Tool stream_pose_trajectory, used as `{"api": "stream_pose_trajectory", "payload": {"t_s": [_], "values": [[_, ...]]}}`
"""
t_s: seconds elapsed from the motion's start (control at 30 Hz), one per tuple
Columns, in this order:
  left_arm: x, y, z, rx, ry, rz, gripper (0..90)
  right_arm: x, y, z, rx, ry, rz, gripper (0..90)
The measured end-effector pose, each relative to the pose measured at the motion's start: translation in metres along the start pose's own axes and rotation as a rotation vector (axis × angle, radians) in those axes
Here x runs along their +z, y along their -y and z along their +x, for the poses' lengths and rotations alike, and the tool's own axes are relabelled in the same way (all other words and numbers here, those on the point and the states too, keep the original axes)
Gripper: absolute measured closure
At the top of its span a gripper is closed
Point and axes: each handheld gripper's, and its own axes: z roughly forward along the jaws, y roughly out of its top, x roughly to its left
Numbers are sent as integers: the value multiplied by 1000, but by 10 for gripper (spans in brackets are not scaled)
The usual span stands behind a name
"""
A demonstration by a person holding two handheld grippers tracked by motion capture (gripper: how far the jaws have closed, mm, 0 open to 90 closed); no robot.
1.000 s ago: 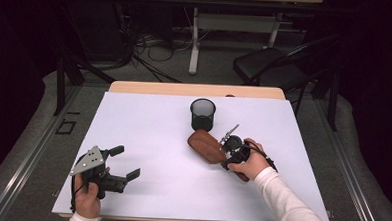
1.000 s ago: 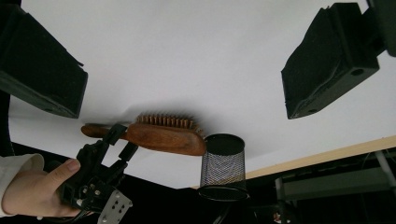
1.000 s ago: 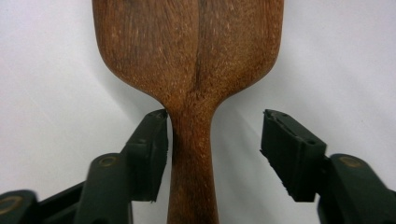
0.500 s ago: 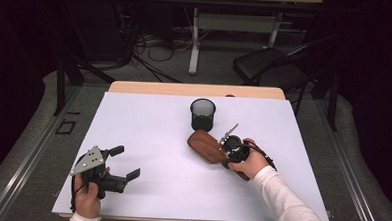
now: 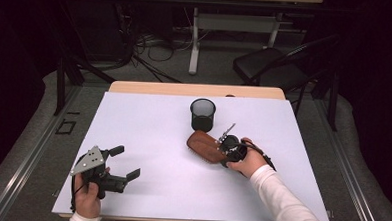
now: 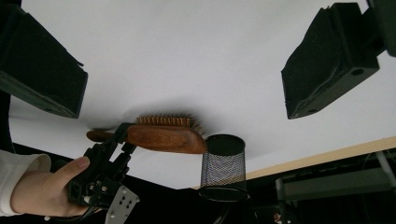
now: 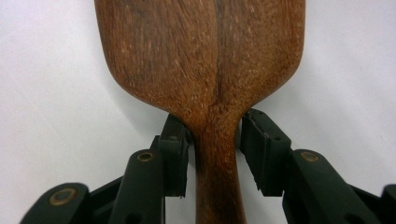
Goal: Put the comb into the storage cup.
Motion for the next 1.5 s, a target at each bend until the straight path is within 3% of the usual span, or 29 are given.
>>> {"api": "stream_pose_trajectory", "payload": {"t_s": [0.3, 0.93, 1.5], "values": [[0, 0, 0, 0, 1, 1, 3, 0, -2, 3, -46, 6, 9, 656], [1, 0, 0, -1, 1, 3, 3, -1, -1, 1, -25, -20, 21, 710], [0, 1, 0, -2, 2, 2, 3, -3, -2, 7, -59, 31, 23, 723]]}}
